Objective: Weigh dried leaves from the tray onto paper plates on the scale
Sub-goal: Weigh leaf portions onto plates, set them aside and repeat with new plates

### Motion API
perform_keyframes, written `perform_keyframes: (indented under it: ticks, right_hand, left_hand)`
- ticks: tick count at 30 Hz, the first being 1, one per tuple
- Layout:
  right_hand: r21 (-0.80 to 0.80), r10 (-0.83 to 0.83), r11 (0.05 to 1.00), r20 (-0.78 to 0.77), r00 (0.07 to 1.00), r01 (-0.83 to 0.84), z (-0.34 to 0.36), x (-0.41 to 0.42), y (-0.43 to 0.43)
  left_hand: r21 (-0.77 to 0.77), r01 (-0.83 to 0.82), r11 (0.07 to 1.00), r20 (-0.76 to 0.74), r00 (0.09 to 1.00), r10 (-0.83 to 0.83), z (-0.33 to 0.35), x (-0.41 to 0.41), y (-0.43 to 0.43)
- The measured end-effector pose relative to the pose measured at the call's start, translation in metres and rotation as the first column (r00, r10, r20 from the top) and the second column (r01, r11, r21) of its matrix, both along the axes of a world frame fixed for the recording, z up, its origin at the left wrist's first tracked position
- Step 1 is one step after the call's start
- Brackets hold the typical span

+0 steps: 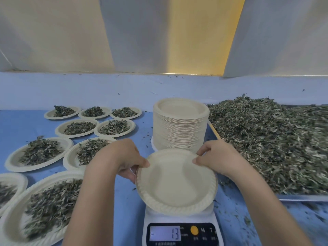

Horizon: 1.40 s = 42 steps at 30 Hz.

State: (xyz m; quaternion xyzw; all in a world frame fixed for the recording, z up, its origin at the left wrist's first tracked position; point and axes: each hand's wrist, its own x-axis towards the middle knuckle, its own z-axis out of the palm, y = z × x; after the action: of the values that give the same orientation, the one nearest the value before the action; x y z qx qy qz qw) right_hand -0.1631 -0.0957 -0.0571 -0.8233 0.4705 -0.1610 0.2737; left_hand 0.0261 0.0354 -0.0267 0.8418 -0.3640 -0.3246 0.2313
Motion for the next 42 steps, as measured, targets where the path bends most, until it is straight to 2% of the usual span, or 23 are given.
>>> perform_keyframes:
  ticks: [3, 11, 15, 17, 19, 21, 22, 24, 26, 29, 31, 35, 38, 42]
  right_hand:
    - [0.0, 0.018, 1.0, -0.056, 0.998, -0.018, -0.008, 0.002, 0.0]
    - [0.029, -0.008, 1.0, -0.062, 0.998, 0.01, -0.014, 0.005, 0.0]
    - [-0.001, -0.068, 0.998, 0.001, 0.998, 0.068, -0.011, 0.001, -0.001]
    - [0.006, -0.078, 0.997, 0.061, 0.995, 0.078, -0.01, -0.002, -0.003]
    - [-0.007, -0.088, 0.996, 0.085, 0.992, 0.089, -0.009, -0.006, -0.006]
    - [-0.082, -0.119, 0.988, 0.102, 0.988, 0.128, -0.011, -0.013, -0.012]
    - [-0.134, -0.152, 0.977, 0.104, 0.983, 0.165, -0.013, -0.018, -0.017]
    - [-0.229, -0.213, 0.946, 0.096, 0.972, 0.23, -0.016, -0.032, -0.025]
    - [-0.315, -0.197, 0.928, 0.038, 0.98, 0.199, -0.02, -0.045, -0.037]
    - [-0.324, -0.121, 0.945, -0.225, 0.967, 0.043, -0.032, -0.069, -0.066]
    - [-0.277, -0.095, 0.961, -0.348, 0.933, -0.005, -0.042, -0.078, -0.08]
    - [-0.23, -0.046, 0.972, -0.414, 0.909, -0.055, -0.056, -0.085, -0.094]
    - [-0.18, -0.028, 0.983, -0.375, 0.927, -0.044, -0.057, -0.088, -0.092]
    - [-0.286, -0.058, 0.957, -0.369, 0.928, -0.054, -0.06, -0.089, -0.083]
  left_hand:
    - [0.049, 0.001, 0.999, -0.002, 1.0, -0.001, -0.005, 0.0, -0.004]
    - [0.093, 0.005, 0.996, -0.024, 1.0, -0.003, -0.015, 0.004, -0.009]
    - [0.087, -0.054, 0.995, 0.07, 0.996, 0.048, -0.014, 0.003, -0.01]
    - [0.023, -0.083, 0.996, 0.16, 0.984, 0.078, -0.012, 0.001, -0.013]
    - [-0.118, -0.061, 0.991, 0.316, 0.944, 0.096, -0.007, -0.004, -0.017]
    - [-0.294, 0.026, 0.955, 0.442, 0.89, 0.112, -0.003, -0.017, -0.022]
    - [-0.377, 0.078, 0.923, 0.454, 0.884, 0.11, -0.001, -0.028, -0.024]
    - [-0.512, 0.153, 0.845, 0.369, 0.928, 0.056, 0.003, -0.054, -0.032]
    - [-0.628, 0.162, 0.761, 0.212, 0.977, -0.033, 0.003, -0.08, -0.039]
    - [-0.734, 0.058, 0.677, -0.042, 0.99, -0.132, 0.003, -0.117, -0.053]
    - [-0.758, -0.069, 0.649, -0.229, 0.959, -0.166, 0.003, -0.135, -0.063]
    - [-0.707, -0.267, 0.655, -0.524, 0.82, -0.231, 0.002, -0.158, -0.079]
    - [-0.676, -0.298, 0.673, -0.585, 0.773, -0.245, -0.004, -0.166, -0.086]
    - [-0.663, -0.302, 0.685, -0.586, 0.779, -0.223, -0.009, -0.171, -0.096]
